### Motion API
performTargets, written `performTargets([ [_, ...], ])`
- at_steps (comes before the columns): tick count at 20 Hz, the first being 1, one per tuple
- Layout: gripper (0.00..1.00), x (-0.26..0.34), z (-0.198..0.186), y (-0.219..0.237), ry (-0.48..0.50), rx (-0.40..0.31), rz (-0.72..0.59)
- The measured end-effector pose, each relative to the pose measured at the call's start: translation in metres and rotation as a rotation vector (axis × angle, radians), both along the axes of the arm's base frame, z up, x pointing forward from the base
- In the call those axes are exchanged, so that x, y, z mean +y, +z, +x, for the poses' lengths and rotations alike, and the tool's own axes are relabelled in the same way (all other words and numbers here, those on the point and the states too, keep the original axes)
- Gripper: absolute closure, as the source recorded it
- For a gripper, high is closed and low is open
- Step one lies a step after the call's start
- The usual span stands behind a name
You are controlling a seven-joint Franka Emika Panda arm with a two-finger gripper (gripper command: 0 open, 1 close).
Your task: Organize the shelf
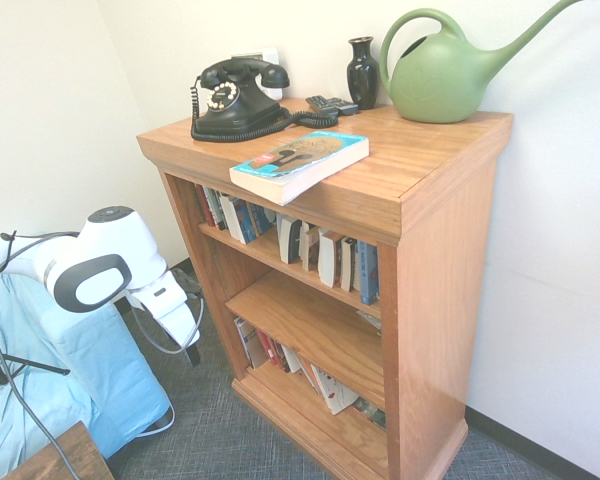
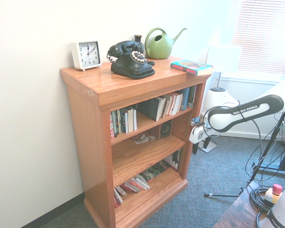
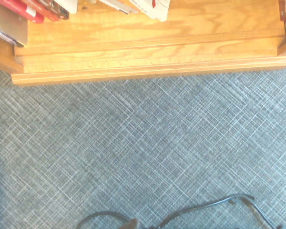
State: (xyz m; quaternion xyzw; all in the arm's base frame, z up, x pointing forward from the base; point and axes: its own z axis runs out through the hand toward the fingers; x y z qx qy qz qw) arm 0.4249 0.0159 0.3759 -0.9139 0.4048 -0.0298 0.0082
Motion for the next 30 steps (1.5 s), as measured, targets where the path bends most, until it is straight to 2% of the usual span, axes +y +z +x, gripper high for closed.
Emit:
performTargets([
  [5,0.00,-0.002,0.005,0.002,-0.012,-0.016,-0.022],
  [10,0.00,-0.024,0.018,0.028,-0.045,-0.076,-0.145],
  [14,0.00,-0.037,0.020,0.058,-0.062,-0.127,-0.339],
  [23,0.00,-0.046,0.023,0.159,-0.109,-0.240,-0.820],
  [26,0.00,-0.041,0.022,0.178,-0.111,-0.240,-0.950],
  [30,0.00,-0.031,0.023,0.190,-0.120,-0.175,-1.098],
])
